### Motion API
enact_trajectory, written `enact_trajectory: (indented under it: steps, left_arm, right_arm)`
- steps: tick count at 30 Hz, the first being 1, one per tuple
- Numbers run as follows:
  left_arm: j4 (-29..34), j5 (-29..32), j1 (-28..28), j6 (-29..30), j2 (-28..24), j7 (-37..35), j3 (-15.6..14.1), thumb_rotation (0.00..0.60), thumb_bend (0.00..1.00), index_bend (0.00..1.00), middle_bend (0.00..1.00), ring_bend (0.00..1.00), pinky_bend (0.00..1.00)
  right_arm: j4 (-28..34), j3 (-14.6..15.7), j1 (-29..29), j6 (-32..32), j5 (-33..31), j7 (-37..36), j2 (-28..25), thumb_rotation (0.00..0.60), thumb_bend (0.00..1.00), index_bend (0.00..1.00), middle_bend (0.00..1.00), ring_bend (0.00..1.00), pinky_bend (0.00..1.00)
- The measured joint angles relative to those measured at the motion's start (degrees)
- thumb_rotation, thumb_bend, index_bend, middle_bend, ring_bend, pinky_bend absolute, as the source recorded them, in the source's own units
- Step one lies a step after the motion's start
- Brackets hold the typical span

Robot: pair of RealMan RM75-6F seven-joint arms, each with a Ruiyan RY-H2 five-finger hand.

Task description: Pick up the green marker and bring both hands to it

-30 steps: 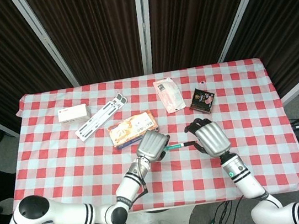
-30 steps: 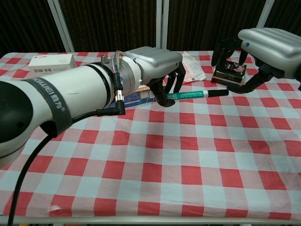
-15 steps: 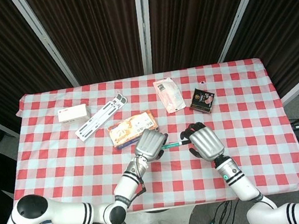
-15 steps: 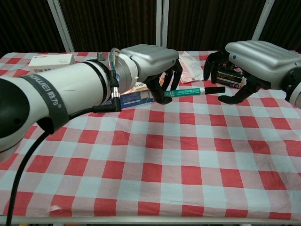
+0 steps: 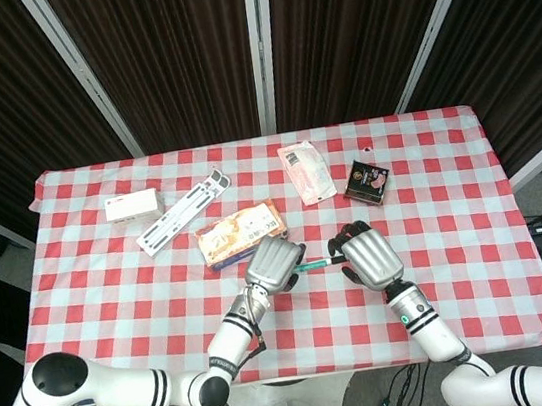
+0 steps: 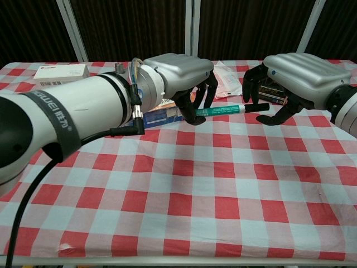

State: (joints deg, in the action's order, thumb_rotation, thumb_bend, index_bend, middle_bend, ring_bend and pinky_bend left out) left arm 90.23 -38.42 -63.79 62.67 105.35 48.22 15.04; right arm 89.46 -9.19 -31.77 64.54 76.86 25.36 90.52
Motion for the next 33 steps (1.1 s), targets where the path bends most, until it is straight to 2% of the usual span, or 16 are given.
enact_trajectory:
  steps: [7,20,33]
  left_arm:
    - [0.62,0.29,-0.08,0.31,-0.1,0.14,-0.08,0.6,0.42,0.55,0.58,0.86,0.85]
    - [0.7,1.54,-0.51,0.27,0.03,0.77,-0.47,0.6,0.42,0.55,0.58,0.86,0.85]
    - [0.8,1.77,-0.33,0.54,-0.1,0.66,-0.93,0.6,0.42,0.55,0.58,0.86,0.85]
  right_arm:
    - [-1.12,0.0,-0.27,0.55,-0.25,-0.58,0.91,0.6,0.21,0.52,0.52,0.31,0.29]
    - [-1.64,0.35,-0.71,0.84,-0.33,-0.56,1.47,0.6,0.17,0.52,0.52,0.31,0.28]
    - [-2.6,0.84,-0.45,1.65,-0.44,-0.87,2.28,0.6,0.23,0.67,0.63,0.36,0.29]
